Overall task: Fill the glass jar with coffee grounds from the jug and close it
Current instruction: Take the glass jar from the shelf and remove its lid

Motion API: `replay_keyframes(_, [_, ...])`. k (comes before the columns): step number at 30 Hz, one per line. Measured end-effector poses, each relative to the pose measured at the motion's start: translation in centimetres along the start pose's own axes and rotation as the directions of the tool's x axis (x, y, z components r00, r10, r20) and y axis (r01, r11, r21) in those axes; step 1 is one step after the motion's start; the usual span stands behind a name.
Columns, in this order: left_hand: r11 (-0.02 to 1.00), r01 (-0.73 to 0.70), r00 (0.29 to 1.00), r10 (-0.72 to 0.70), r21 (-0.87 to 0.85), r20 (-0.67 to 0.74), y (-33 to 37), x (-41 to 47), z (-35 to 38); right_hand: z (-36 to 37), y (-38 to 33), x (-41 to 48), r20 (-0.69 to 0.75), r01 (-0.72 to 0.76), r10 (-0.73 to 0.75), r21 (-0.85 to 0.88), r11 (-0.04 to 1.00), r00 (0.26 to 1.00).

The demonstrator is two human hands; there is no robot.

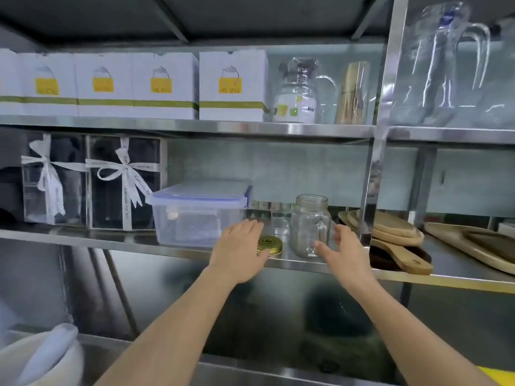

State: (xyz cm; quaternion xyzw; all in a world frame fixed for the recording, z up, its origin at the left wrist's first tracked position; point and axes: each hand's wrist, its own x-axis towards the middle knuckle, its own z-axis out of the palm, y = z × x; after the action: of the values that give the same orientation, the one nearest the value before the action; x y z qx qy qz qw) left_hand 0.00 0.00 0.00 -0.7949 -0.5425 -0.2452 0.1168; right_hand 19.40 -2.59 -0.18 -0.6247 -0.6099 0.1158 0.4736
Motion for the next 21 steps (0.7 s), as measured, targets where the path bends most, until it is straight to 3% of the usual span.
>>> replay_keyframes(8, [0.997,-0.062,0.989,0.055,0.047,0.136,-0.2,1.0,5.9,3.0,1.7,2.0,0.035,-0.162,0.158,0.257,0.953,0.987])
replay_keyframes(15, [0.958,-0.055,0.997,0.066,0.281,-0.031,0.3,1.2,6.4,3.1,1.0,1.9,0.084,-0.217,0.202,0.479,0.851,0.976])
replay_keyframes(21, [0.926,-0.118,0.968,0.189,0.359,-0.168,0.3,0.5,5.4,2.8,-0.8,1.6,0.198,-0.346,0.300,0.717,0.605,0.933])
